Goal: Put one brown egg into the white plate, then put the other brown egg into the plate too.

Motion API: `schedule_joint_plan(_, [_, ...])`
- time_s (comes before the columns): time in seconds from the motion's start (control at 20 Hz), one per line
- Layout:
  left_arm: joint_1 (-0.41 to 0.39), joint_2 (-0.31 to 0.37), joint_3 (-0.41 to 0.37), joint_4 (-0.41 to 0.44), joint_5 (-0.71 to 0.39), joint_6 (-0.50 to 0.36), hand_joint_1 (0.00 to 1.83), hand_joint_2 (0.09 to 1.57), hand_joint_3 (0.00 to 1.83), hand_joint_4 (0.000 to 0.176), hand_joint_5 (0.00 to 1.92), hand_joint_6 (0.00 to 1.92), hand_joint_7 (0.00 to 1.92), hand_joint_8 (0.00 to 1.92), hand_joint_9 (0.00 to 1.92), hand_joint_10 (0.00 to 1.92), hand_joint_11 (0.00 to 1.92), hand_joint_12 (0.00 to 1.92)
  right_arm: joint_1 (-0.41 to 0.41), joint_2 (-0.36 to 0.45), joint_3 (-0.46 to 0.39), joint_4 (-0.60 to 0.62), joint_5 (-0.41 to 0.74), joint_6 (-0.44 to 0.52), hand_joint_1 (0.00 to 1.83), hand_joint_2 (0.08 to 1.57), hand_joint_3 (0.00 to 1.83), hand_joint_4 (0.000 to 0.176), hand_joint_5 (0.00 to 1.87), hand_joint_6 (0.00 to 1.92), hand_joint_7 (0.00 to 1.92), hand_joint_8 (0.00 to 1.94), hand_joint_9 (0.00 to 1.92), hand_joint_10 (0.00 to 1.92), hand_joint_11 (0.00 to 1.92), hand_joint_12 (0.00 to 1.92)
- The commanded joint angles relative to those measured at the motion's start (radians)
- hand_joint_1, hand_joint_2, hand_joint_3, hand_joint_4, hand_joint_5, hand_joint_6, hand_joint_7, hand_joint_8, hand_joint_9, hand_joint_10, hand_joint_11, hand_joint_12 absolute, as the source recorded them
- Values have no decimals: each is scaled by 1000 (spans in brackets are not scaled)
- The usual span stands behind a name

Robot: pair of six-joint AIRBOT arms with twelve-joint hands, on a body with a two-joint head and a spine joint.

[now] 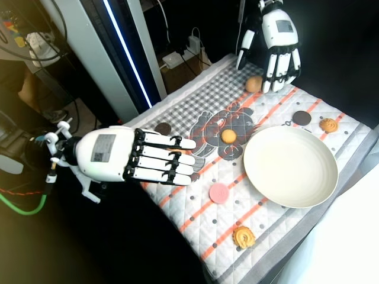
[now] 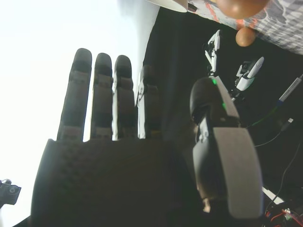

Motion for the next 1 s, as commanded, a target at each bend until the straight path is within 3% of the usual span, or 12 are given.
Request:
schedule_joint_plan(0.0, [-6,-5,8,1,-91,-3,888,910,2,94,608,5,680,16,693,42,147,1093,9,1,2,34,119,3,312,1326,4,68,364,10,423,9,373,8,337,18])
schedule_joint_plan(0.15, [-6,-16,17,-6,-84,-3,895,924,2,77,652,5,742,16,726,52,149,1102,9,2,2,34,119,3,309,1329,4,65,391,15,441,12,387,10,351,20])
schedule_joint_plan(0.3, [-6,-21,25,-15,-78,-3,935,933,0,61,683,5,761,6,745,59,122,1191,9,2,3,34,119,3,295,1335,2,78,409,7,459,6,407,6,372,17])
schedule_joint_plan(0.4, [-5,-24,31,-35,-78,-3,1039,977,4,30,758,9,779,8,762,70,133,1229,9,2,3,34,119,3,297,1338,2,72,424,10,470,8,417,8,382,19])
schedule_joint_plan(0.5, [-5,-31,36,-42,-79,-3,1061,976,0,12,832,8,850,26,800,103,160,1281,8,2,2,34,119,3,296,1338,2,73,421,7,472,7,422,9,391,21])
schedule_joint_plan(0.6, [-5,-38,42,-43,-79,-3,1080,988,0,0,912,2,951,13,715,459,165,1376,8,2,2,34,119,3,313,1339,0,75,420,4,477,5,430,7,401,21])
schedule_joint_plan(0.65, [-6,-42,46,-51,-81,-3,1101,1022,8,61,1116,518,1026,30,669,725,192,1463,8,3,3,34,120,3,309,1337,0,77,425,5,482,7,436,9,411,24])
schedule_joint_plan(0.7, [-7,-45,48,-60,-89,-3,1086,1058,3,78,1086,750,1065,41,641,871,219,1512,8,3,3,34,120,3,305,1336,0,76,432,8,488,8,443,11,419,27])
schedule_joint_plan(0.75, [-7,-47,48,-67,-100,-3,1088,1068,0,66,1079,800,1107,64,625,1021,250,1536,8,3,2,35,120,3,315,1338,0,66,445,7,500,7,456,9,430,26])
schedule_joint_plan(0.8, [-7,-49,49,-73,-109,-3,1077,1072,0,87,1069,824,1102,94,574,1191,251,1572,8,3,2,35,120,3,291,1338,0,71,446,4,504,5,462,7,435,24])
schedule_joint_plan(0.85, [-8,-51,51,-86,-124,-3,1078,1068,0,93,1079,808,1050,241,550,1263,244,1587,7,3,2,35,120,3,285,1334,0,75,446,4,507,5,467,8,440,25])
schedule_joint_plan(0.95, [-16,-55,57,-97,-151,-3,1079,1051,1,119,1116,745,892,695,548,1382,265,1641,7,3,2,35,120,3,302,1341,2,77,453,3,519,6,475,6,448,24])
